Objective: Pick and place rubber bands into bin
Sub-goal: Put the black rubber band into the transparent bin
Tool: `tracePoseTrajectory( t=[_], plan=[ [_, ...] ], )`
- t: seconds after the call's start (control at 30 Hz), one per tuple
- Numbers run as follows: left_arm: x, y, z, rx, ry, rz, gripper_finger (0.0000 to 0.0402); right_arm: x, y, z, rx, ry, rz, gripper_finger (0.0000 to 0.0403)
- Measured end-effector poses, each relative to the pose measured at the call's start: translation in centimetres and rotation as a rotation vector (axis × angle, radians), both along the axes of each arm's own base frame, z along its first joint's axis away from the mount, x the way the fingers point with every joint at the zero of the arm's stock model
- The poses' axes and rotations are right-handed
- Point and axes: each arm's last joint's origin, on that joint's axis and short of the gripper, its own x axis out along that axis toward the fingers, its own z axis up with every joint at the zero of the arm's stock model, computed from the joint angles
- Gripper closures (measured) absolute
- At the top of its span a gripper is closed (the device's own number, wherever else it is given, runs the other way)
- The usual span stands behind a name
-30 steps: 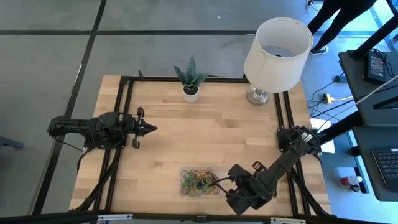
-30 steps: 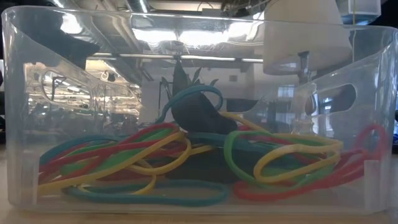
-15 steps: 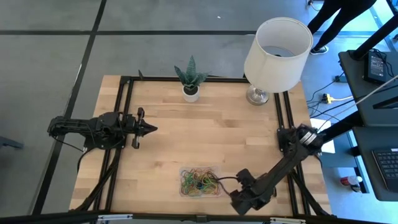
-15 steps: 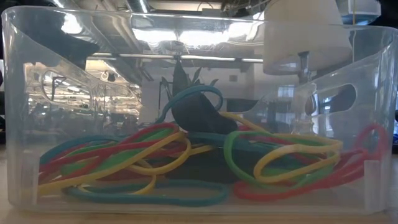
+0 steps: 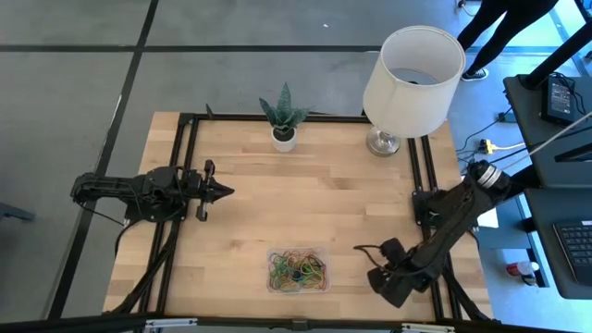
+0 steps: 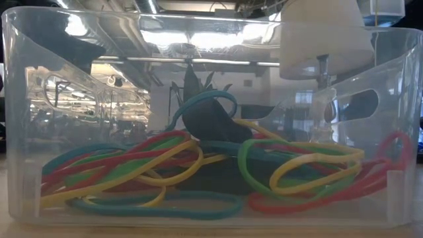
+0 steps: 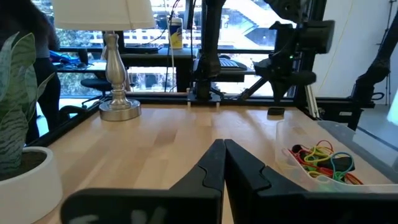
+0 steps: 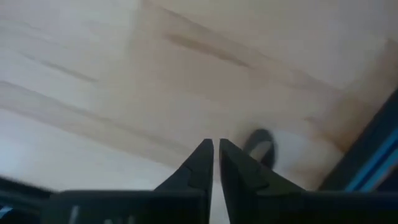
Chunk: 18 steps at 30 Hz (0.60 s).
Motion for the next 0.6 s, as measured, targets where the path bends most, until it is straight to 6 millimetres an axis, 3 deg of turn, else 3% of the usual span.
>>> tracePoseTrajectory(
  t=[0.37, 0.6],
  plan=[
    [0.0, 0.0, 0.0, 0.0, 0.0, 0.0, 0.0398, -3.0, 0.6, -3.3, 0.08, 0.081, 0.066, 0.0328],
    [0.0, 0.0, 0.0, 0.0, 0.0, 0.0, 0.0397, -4.2, 0.2, -4.6, 0.069, 0.12, 0.092, 0.0318]
  ],
)
